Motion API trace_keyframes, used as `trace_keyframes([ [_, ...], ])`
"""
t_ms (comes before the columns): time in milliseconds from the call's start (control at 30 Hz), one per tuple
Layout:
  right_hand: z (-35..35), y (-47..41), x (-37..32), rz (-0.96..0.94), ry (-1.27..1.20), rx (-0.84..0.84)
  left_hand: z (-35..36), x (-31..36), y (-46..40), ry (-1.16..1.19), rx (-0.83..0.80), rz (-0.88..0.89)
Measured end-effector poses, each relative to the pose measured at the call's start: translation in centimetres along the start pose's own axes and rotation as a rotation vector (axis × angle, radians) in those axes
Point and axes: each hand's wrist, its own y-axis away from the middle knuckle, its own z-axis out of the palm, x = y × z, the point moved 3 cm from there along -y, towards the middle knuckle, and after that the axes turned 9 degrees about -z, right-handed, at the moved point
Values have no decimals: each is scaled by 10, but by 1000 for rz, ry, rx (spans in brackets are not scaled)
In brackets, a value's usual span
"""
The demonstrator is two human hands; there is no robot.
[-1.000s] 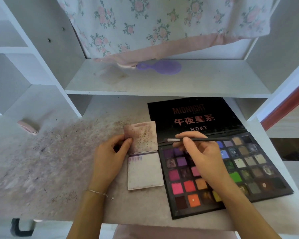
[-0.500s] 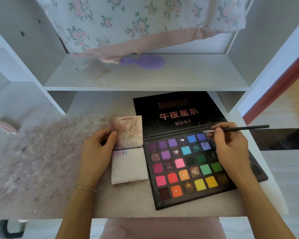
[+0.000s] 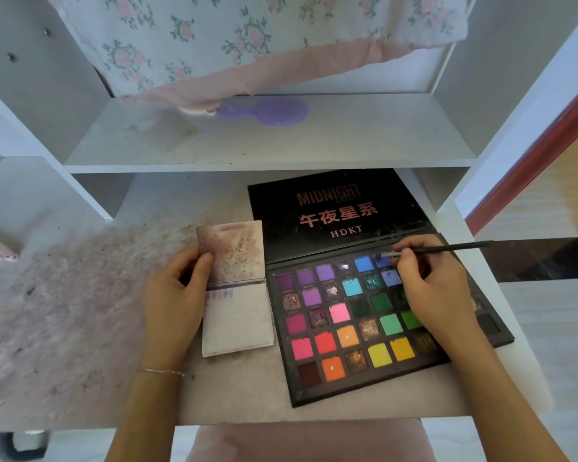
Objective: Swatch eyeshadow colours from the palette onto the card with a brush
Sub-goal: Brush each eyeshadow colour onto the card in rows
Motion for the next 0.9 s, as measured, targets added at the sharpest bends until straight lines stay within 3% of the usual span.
trace_keyframes([
  [900,-2,0,2,43,-6,42,1,-3,-1,-54,-11,3],
])
